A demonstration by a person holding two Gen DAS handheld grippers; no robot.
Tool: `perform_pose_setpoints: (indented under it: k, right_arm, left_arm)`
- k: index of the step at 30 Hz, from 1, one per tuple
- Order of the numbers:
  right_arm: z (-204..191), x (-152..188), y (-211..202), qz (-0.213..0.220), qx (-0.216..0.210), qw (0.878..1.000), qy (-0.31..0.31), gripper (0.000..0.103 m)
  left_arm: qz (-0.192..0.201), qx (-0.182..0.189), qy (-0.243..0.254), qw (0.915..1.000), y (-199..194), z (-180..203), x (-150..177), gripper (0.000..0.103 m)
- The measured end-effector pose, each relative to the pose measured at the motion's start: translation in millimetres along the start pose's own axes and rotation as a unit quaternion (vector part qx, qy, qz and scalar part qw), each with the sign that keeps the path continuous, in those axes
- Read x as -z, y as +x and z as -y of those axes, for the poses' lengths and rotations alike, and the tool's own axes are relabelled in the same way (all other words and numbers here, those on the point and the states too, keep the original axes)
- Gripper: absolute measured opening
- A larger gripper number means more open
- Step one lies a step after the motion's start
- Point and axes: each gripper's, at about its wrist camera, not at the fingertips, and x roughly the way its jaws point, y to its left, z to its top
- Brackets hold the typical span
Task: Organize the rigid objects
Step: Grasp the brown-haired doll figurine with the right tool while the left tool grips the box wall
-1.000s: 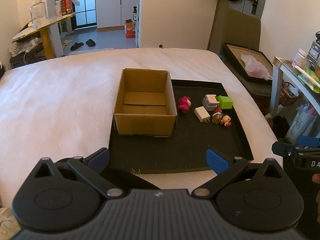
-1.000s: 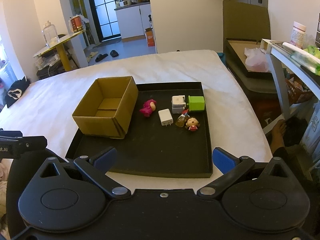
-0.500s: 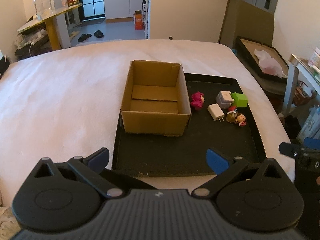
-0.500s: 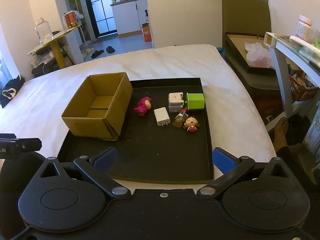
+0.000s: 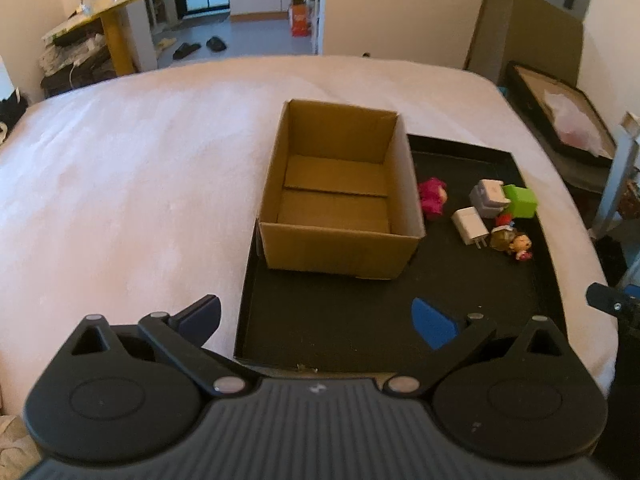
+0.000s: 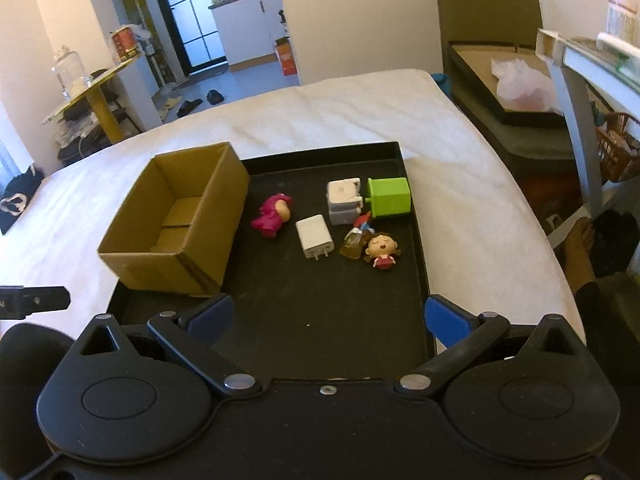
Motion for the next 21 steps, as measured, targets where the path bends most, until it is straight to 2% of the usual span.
perform_pose_setpoints:
  k: [3, 7, 10, 13, 21]
  right_arm:
    - [5, -4, 8, 0.0, 0.0, 1.0, 0.007, 0.102]
    - [14, -6, 23, -0.011, 0.013, 1.0, 0.021, 0.094]
    - [19, -7, 33, -0.014, 0.004, 1.0, 0.023, 0.093]
    - [23, -9, 46, -0.021, -0.001, 0.999, 0.025, 0.086]
    - [37, -15, 81, -0.03, -0.001, 0.998, 0.049, 0.072]
  left_arm:
    - [-0.001, -0.003, -0.005, 1.0, 9, -1, -7, 0.1]
    - [0.0, 0.002, -0.024, 0.9997, 20, -6, -17, 0.1]
    - [0.003, -0.001, -0.037, 0.9993, 26, -10, -22, 0.1]
    - [0.004, -0.008, -0.043, 0.999, 36, -11, -27, 0.097]
    - [0.004, -0.031, -0.053, 0.9981, 60, -14, -35, 0.074]
